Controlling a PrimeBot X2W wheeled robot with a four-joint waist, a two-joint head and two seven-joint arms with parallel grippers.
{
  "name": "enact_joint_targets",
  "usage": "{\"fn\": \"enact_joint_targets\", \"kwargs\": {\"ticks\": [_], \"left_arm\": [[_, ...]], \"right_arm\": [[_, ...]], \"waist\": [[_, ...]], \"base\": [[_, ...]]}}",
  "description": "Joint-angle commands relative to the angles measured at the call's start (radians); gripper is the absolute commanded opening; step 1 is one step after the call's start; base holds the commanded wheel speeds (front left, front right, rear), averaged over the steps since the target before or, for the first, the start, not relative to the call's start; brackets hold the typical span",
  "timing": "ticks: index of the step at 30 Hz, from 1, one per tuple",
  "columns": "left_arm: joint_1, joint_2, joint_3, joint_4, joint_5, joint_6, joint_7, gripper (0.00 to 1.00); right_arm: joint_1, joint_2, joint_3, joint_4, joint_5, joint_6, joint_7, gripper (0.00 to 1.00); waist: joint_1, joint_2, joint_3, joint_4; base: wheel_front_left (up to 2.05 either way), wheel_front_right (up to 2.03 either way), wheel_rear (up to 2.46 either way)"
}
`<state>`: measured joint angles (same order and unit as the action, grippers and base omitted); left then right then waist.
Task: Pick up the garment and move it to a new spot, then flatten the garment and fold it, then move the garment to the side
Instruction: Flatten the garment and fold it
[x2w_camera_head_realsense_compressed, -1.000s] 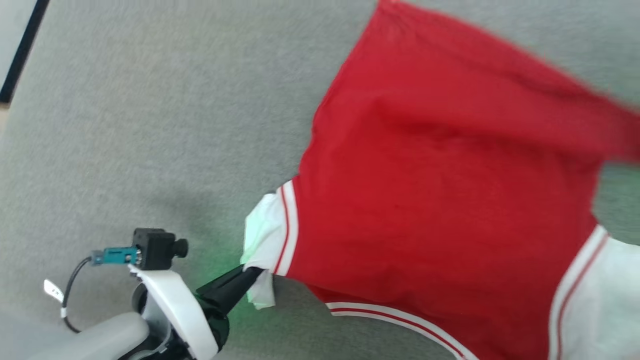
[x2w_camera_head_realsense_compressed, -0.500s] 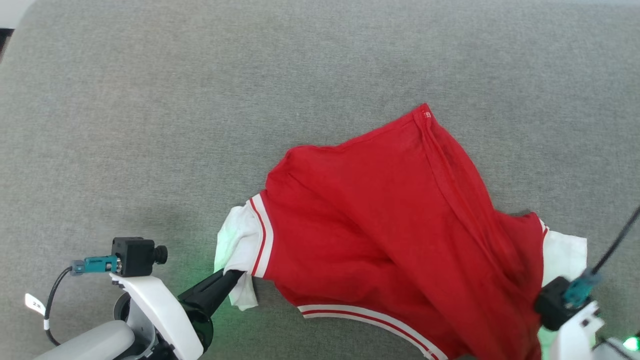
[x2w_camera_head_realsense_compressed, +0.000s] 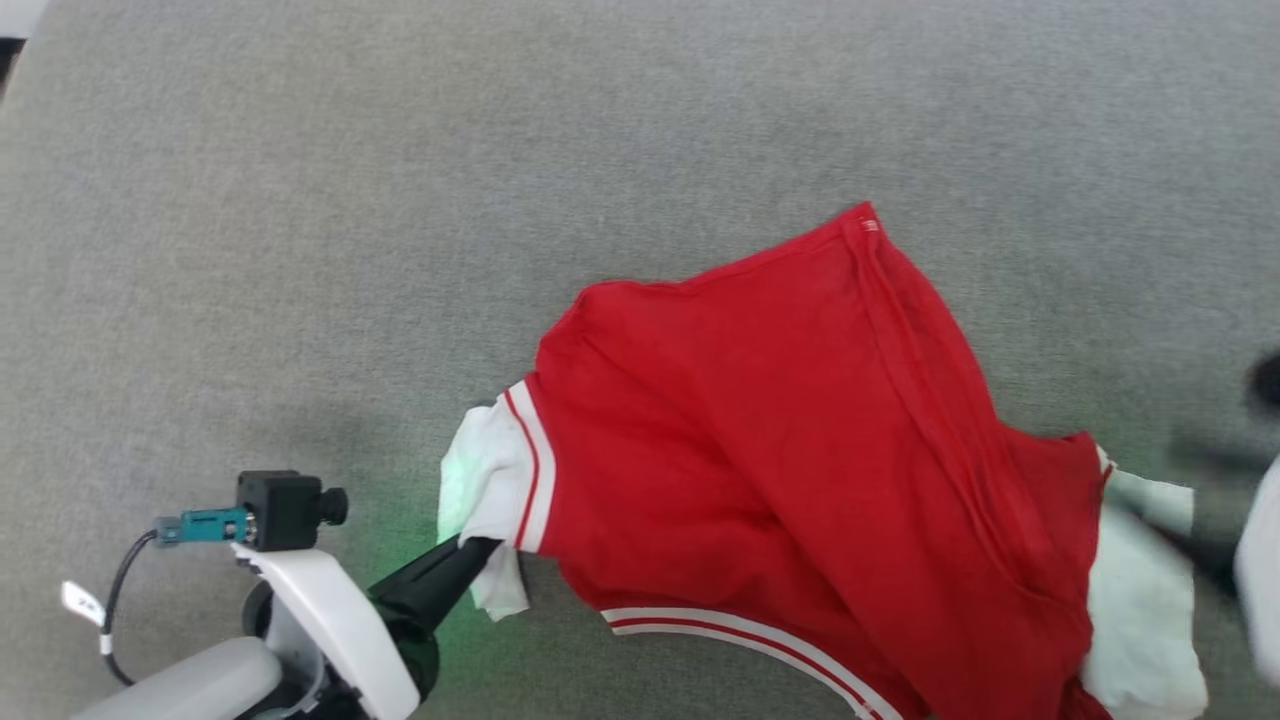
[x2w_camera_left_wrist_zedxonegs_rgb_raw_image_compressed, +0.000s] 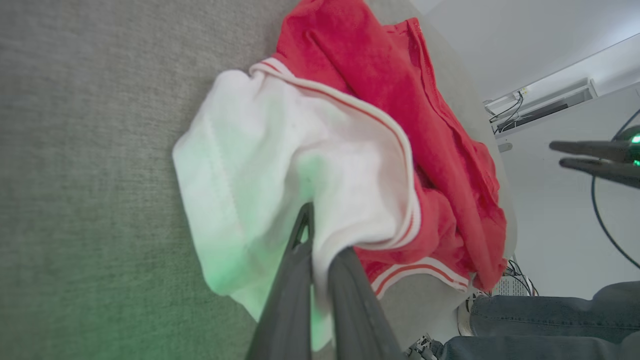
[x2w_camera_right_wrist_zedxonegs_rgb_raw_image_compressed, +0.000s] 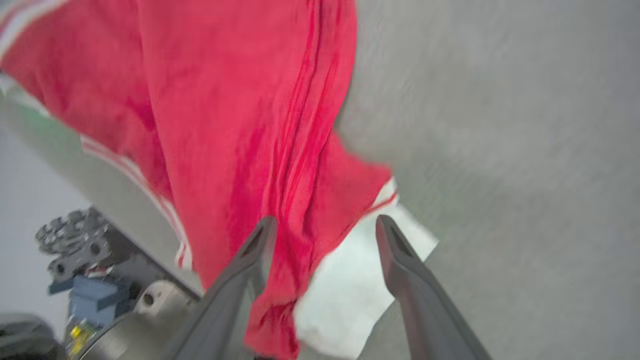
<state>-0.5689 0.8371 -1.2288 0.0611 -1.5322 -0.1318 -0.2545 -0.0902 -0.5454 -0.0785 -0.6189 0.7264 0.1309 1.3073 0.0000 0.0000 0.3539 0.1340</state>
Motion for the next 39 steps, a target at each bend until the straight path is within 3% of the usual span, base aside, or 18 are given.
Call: {"fn": "enact_joint_targets", "kwargs": {"ticks": [1,8,16,23,24,25,33,39], "left_arm": [[-0.012,-0.014,0.003,0.0,0.013,0.002,-0.003,0.0],[-0.032,-0.053,0.004,0.004,0.021,0.002,-0.004,0.0],[-0.069,-0.106,-0.008,0.016,0.026,0.002,0.006,0.0],[-0.082,-0.13,-0.014,0.033,0.017,0.002,0.004,0.0],[-0.083,-0.132,-0.014,0.037,0.014,0.002,0.003,0.0],[-0.085,-0.134,-0.015,0.041,0.011,0.002,0.003,0.0],[-0.132,-0.112,0.032,0.121,0.015,0.002,-0.005,0.0],[-0.278,-0.098,0.126,0.206,0.012,0.002,-0.005,0.0]], "right_arm": [[-0.094,-0.013,-0.002,0.016,-0.039,-0.001,-0.049,1.0],[-0.418,0.0,0.219,0.3,-0.14,-0.001,-0.241,1.0],[-0.613,0.001,0.441,0.624,-0.155,-0.001,-0.292,1.0],[-0.678,0.003,0.59,0.777,-0.13,-0.001,-0.315,1.0],[-0.685,0.002,0.607,0.798,-0.124,-0.001,-0.315,0.4],[-0.692,0.003,0.622,0.817,-0.12,-0.001,-0.319,0.0],[-0.784,0.031,0.567,0.944,-0.143,-0.001,-0.484,0.0],[-0.919,0.08,0.419,1.058,-0.236,-0.001,-0.623,0.0]], "waist": [[0.0,0.0,0.012,0.016],[0.0,0.0,0.061,0.062],[0.0,0.0,0.11,0.122],[0.0,0.0,0.115,0.135],[0.0,0.0,0.113,0.135],[0.0,0.0,0.111,0.135],[0.0,0.0,0.075,0.083],[0.0,0.0,0.065,0.011]], "base": [[0.0,0.0,0.0],[0.0,0.0,0.0],[0.0,0.0,0.0],[0.0,0.0,0.0],[0.0,0.0,0.0],[0.0,0.0,0.0],[0.0,0.0,0.0],[0.0,0.0,0.0]]}}
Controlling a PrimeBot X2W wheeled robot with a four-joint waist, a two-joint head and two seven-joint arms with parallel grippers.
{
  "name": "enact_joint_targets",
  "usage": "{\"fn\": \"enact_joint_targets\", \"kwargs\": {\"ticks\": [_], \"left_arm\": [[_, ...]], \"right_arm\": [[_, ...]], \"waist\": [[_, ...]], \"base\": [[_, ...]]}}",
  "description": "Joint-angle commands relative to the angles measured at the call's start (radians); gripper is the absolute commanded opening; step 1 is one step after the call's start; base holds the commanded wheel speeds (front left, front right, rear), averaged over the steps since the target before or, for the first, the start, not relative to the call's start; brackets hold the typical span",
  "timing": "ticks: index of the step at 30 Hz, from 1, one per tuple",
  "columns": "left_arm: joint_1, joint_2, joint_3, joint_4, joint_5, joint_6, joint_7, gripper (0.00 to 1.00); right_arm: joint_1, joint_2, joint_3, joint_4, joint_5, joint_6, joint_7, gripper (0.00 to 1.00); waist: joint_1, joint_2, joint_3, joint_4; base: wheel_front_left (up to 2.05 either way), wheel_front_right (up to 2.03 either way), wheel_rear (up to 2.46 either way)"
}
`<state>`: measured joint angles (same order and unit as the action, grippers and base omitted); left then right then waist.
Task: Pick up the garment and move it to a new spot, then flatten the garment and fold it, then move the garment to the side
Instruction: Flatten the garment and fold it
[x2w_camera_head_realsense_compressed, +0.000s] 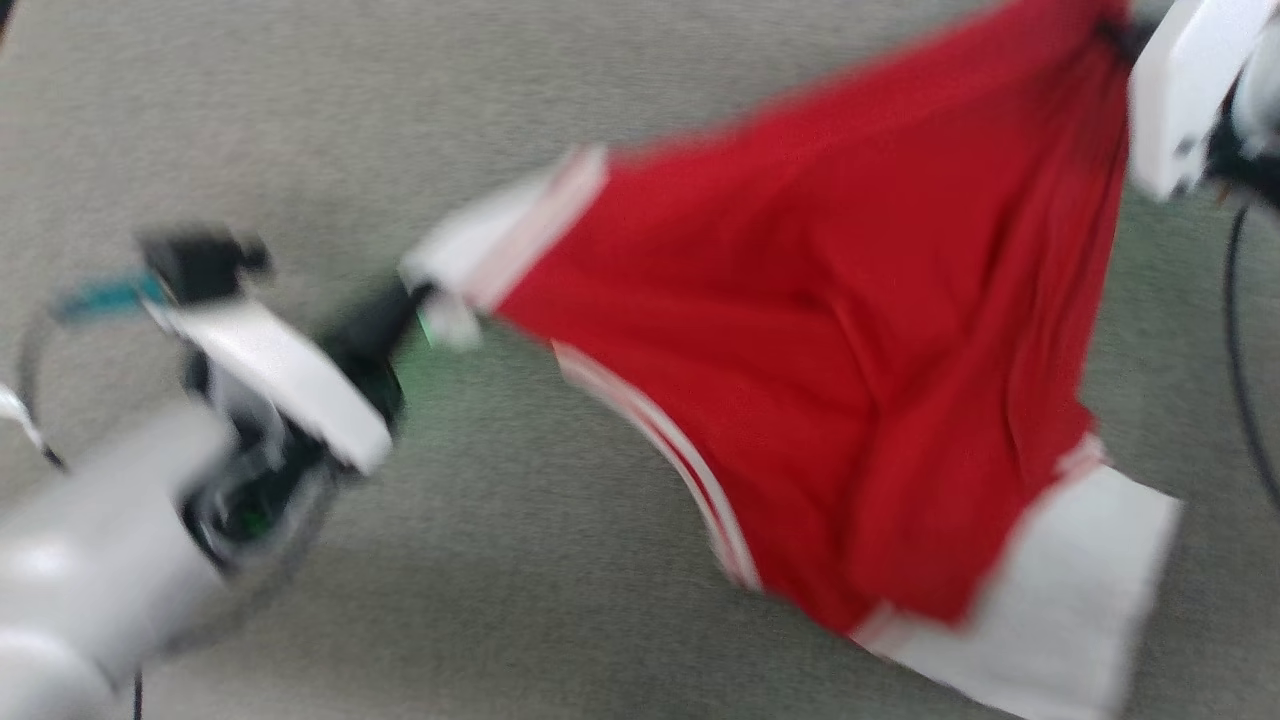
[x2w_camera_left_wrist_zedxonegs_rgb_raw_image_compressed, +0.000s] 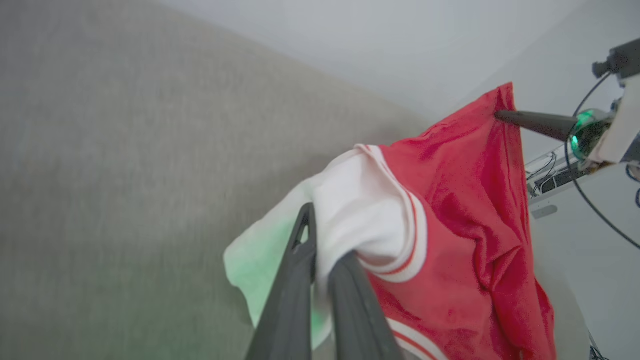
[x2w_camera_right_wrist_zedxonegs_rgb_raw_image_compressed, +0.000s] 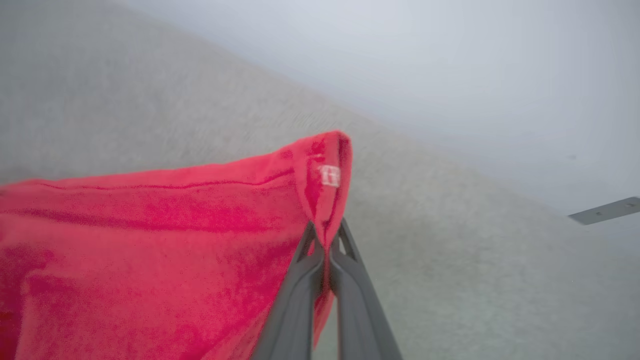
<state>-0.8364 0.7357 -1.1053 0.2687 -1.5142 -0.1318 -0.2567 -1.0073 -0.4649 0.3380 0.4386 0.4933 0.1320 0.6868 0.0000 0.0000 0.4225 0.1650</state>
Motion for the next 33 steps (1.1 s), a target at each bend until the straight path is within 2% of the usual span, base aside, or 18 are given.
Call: {"fn": "enact_joint_targets", "kwargs": {"ticks": [1,5,9,13,16,19,21,26,33], "left_arm": [[-0.048,0.004,0.024,0.019,-0.011,0.002,-0.003,0.0],[-0.224,0.002,0.101,0.116,-0.021,0.002,0.025,0.0],[-0.424,0.007,0.175,0.269,-0.015,0.003,0.057,0.0],[-0.617,-0.011,0.238,0.409,0.0,0.004,0.049,0.0],[-0.754,-0.023,0.27,0.462,0.016,0.004,0.038,0.0],[-0.824,-0.051,0.289,0.46,0.01,0.004,0.031,0.0],[-0.822,-0.068,0.275,0.441,0.006,0.004,0.049,0.0],[-0.711,-0.069,0.221,0.368,-0.001,0.003,0.069,0.0],[-0.346,-0.028,0.191,0.194,-0.087,0.002,0.023,0.0]], "right_arm": [[-0.029,0.009,-0.022,0.016,-0.024,-0.003,-0.023,0.0],[-0.151,0.046,-0.133,0.077,-0.099,-0.003,-0.097,0.0],[-0.292,0.104,-0.237,0.144,-0.181,-0.004,-0.184,0.0],[-0.418,0.159,-0.318,0.211,-0.283,-0.005,-0.293,0.0],[-0.494,0.19,-0.368,0.25,-0.349,-0.005,-0.373,0.0],[-0.529,0.214,-0.402,0.295,-0.4,-0.005,-0.426,0.0],[-0.528,0.229,-0.406,0.322,-0.41,-0.005,-0.444,0.0],[-0.464,0.233,-0.381,0.381,-0.401,-0.004,-0.46,0.0],[-0.245,0.208,-0.272,0.406,-0.305,-0.004,-0.479,0.0]], "waist": [[0.0,0.0,-0.001,-0.033],[0.0,0.0,0.019,-0.082],[0.0,0.0,0.053,-0.141],[0.0,0.0,0.072,-0.184],[0.0,0.0,0.075,-0.206],[0.0,0.0,0.075,-0.21],[0.0,0.0,0.069,-0.206],[0.0,0.0,0.054,-0.199],[0.0,0.0,0.009,-0.178]], "base": [[0.0,0.0,0.0],[0.0,0.0,0.0],[0.0,0.0,0.0],[0.0,0.0,0.0],[0.0,0.0,0.0],[0.0,0.0,0.0],[0.0,0.0,0.0],[0.0,0.0,0.0],[0.0,0.0,0.0]]}}
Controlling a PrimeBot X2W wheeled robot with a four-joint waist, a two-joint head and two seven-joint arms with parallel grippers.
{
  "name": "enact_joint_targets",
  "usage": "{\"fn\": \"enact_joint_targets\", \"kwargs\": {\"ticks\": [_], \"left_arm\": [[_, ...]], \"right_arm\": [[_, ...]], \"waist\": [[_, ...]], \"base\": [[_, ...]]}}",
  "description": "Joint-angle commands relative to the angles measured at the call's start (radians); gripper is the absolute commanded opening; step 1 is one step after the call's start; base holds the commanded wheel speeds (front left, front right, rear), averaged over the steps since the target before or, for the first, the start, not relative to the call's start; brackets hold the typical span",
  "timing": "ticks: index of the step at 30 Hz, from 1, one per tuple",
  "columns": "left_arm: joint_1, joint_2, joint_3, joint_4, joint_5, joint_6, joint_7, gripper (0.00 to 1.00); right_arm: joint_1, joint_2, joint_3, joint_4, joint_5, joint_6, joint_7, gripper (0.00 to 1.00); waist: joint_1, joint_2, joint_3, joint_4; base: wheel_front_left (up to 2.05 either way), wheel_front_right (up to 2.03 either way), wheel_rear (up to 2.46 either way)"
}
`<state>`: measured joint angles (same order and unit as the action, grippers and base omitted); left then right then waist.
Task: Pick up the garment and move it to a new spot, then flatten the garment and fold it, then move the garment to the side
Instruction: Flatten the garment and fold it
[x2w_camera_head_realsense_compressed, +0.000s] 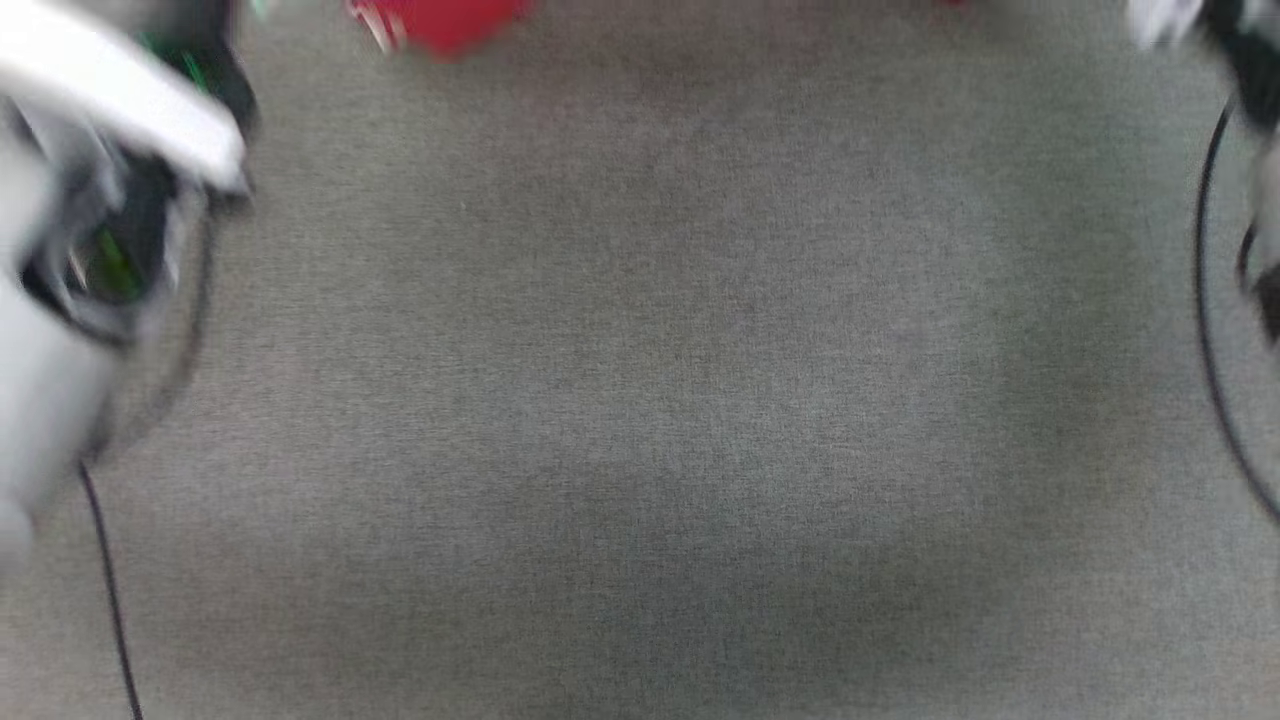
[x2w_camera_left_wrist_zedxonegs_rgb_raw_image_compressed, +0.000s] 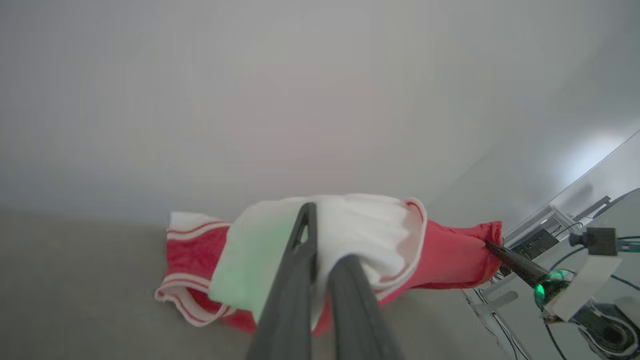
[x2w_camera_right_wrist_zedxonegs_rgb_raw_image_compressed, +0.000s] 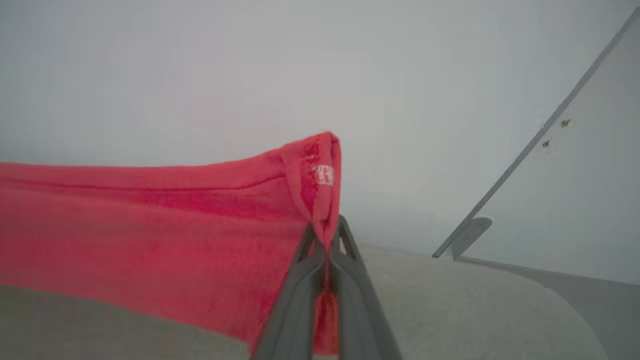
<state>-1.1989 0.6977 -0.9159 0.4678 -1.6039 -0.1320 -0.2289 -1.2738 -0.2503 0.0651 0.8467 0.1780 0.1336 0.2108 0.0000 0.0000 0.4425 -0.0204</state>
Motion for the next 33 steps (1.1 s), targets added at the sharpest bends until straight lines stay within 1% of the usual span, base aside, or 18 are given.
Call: {"fn": "enact_joint_targets", "kwargs": {"ticks": [1,4,5,8,9,13,16,17,19,23,26,29,31,33], "left_arm": [[0.074,0.017,0.004,-0.043,-0.017,0.003,-0.013,0.0],[0.251,0.044,0.017,-0.143,-0.037,0.003,-0.028,0.0],[0.308,0.045,0.027,-0.174,-0.045,0.003,-0.032,0.0],[0.472,0.059,0.052,-0.256,-0.029,0.003,-0.036,0.0],[0.524,0.062,0.076,-0.278,-0.022,0.003,-0.037,0.0],[0.72,0.063,0.141,-0.379,0.029,0.003,-0.038,0.0],[0.831,0.071,0.185,-0.466,0.054,0.003,-0.038,0.0],[0.891,0.08,0.207,-0.514,0.074,0.003,-0.038,0.0],[0.95,0.087,0.224,-0.565,0.091,0.003,-0.038,0.0],[1.064,0.119,0.262,-0.654,0.108,0.003,-0.038,0.0],[1.121,0.146,0.283,-0.693,0.14,0.003,-0.038,0.0],[1.111,0.155,0.291,-0.722,0.159,0.003,-0.038,0.0],[1.07,0.165,0.286,-0.725,0.172,0.003,-0.024,0.0],[1.013,0.155,0.275,-0.725,0.168,0.003,0.002,0.0]], "right_arm": [[0.062,-0.012,0.019,-0.014,0.032,-0.005,-0.005,0.0],[0.199,-0.039,0.062,-0.073,0.111,-0.005,0.005,0.0],[0.25,-0.051,0.075,-0.101,0.138,-0.005,0.011,0.0],[0.402,-0.097,0.092,-0.205,0.214,-0.005,0.042,0.0],[0.453,-0.112,0.098,-0.252,0.237,-0.005,0.056,0.0],[0.668,-0.169,0.071,-0.442,0.3,-0.006,0.126,0.0],[0.823,-0.189,0.023,-0.609,0.32,-0.005,0.19,0.0],[0.918,-0.185,-0.015,-0.723,0.32,-0.005,0.236,0.0],[1.009,-0.174,-0.055,-0.827,0.313,-0.005,0.285,0.0],[1.165,-0.143,-0.131,-1.009,0.301,-0.005,0.385,0.0],[1.25,-0.12,-0.183,-1.121,0.293,-0.005,0.442,0.0],[1.269,-0.092,-0.222,-1.191,0.289,-0.005,0.472,0.0],[1.248,-0.08,-0.227,-1.205,0.287,-0.005,0.484,0.0],[1.218,-0.076,-0.227,-1.197,0.281,-0.005,0.494,0.0]], "waist": [[0.0,0.0,-0.019,0.009],[0.0,0.0,-0.044,0.015],[0.0,0.0,-0.053,0.019],[0.0,0.0,-0.078,0.031],[0.0,0.0,-0.084,0.034],[0.0,0.0,-0.109,0.053],[0.0,0.0,-0.121,0.065],[0.0,0.0,-0.126,0.07],[0.0,0.0,-0.131,0.07],[0.0,0.0,-0.134,0.065],[0.0,0.0,-0.131,0.064],[0.0,0.0,-0.129,0.058],[0.0,0.0,-0.126,0.054],[0.0,0.0,-0.12,0.053]], "base": [[0.0,0.0,0.0],[0.0,0.0,0.0],[0.0,0.0,0.0],[0.0,0.0,0.0],[0.0,0.0,0.0],[0.0,0.0,0.0],[0.0,0.0,0.0],[0.0,0.0,0.0],[0.0,0.0,0.0],[0.0,0.0,0.0],[0.0,0.0,0.0],[0.0,0.0,0.0],[0.0,0.0,0.0],[0.0,0.0,0.0]]}}
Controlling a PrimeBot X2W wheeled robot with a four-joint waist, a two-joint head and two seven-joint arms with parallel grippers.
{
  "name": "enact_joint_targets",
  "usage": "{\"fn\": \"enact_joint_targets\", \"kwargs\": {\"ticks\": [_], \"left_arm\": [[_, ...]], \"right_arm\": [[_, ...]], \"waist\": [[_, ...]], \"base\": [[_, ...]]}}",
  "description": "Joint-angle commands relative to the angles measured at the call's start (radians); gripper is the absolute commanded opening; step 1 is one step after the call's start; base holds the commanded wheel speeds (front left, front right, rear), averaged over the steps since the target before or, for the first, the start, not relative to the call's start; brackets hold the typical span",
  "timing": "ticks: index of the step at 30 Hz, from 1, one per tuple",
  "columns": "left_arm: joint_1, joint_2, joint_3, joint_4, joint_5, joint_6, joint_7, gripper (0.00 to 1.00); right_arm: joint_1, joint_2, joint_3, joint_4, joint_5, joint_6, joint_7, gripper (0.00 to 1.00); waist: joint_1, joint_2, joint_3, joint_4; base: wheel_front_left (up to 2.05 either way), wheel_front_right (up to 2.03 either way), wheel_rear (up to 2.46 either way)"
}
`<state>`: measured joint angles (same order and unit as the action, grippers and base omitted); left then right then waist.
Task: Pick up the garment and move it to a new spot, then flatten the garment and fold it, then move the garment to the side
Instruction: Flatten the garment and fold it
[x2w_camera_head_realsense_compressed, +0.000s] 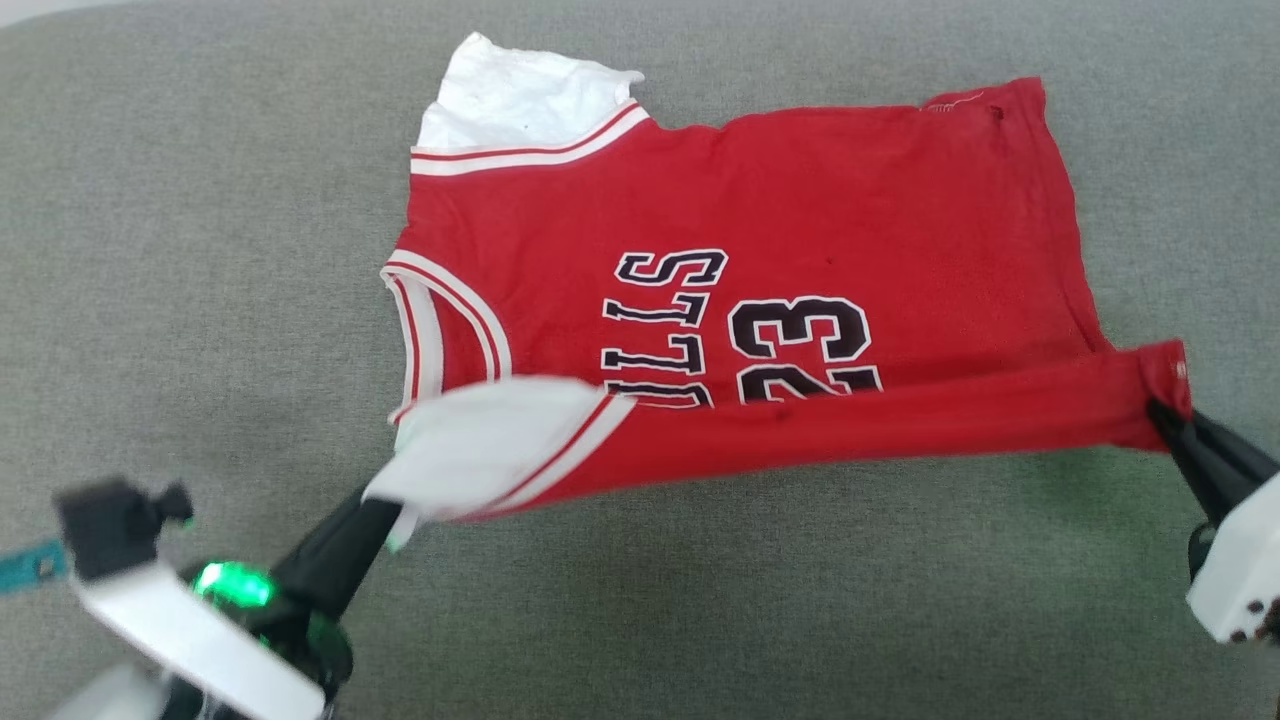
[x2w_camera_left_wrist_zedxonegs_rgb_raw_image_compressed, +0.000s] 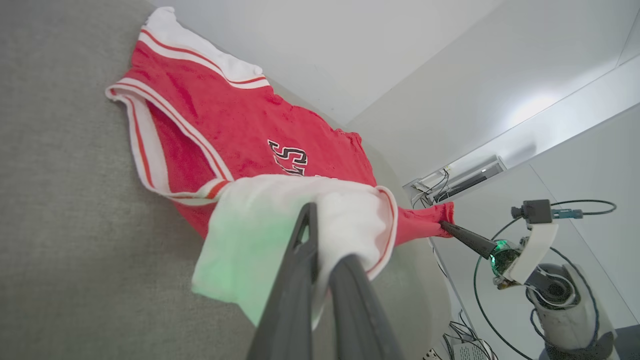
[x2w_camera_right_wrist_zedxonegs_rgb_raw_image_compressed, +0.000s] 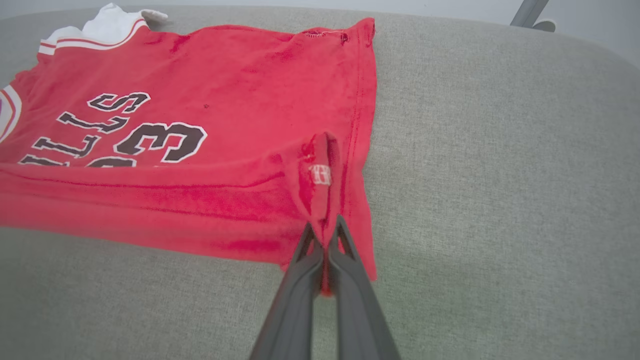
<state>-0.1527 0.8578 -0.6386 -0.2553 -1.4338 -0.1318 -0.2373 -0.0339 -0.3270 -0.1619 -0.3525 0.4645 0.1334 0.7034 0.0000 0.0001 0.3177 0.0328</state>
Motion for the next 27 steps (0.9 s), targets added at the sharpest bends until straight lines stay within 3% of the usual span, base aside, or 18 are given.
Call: {"fn": "enact_joint_targets", "kwargs": {"ticks": [1,13,20,25,26,27], "left_arm": [[-0.064,-0.007,-0.007,0.01,-0.003,0.002,0.026,0.0],[-0.342,-0.075,-0.064,0.21,-0.036,0.002,0.142,0.0],[-0.42,-0.121,-0.105,0.341,-0.039,0.002,0.111,0.0],[-0.451,-0.117,-0.143,0.385,-0.034,0.002,0.104,0.0],[-0.457,-0.112,-0.15,0.395,-0.024,0.002,0.098,0.19],[-0.464,-0.105,-0.158,0.403,-0.014,0.002,0.091,0.53]], "right_arm": [[-0.036,0.0,0.004,0.011,-0.01,-0.005,0.008,0.0],[-0.24,0.026,0.068,0.225,-0.026,-0.004,-0.048,0.0],[-0.3,0.035,0.117,0.346,-0.053,-0.004,-0.13,0.0],[-0.315,0.045,0.149,0.404,-0.062,-0.004,-0.163,0.0],[-0.318,0.047,0.154,0.409,-0.061,-0.004,-0.176,0.0],[-0.322,0.049,0.155,0.415,-0.063,-0.004,-0.189,0.13]], "waist": [[0.0,-0.0001,0.009,-0.001],[0.0,-0.0001,0.108,-0.032],[0.0,-0.0001,0.16,-0.034],[0.0,-0.0001,0.171,-0.037],[0.0,-0.0001,0.17,-0.038],[0.0,-0.0001,0.167,-0.038]], "base": [[0.0,0.0,0.0],[0.0,0.0,0.0],[0.0,0.0,0.0],[0.0,0.0,0.0],[0.0,0.0,0.0],[0.0,0.0,0.0]]}}
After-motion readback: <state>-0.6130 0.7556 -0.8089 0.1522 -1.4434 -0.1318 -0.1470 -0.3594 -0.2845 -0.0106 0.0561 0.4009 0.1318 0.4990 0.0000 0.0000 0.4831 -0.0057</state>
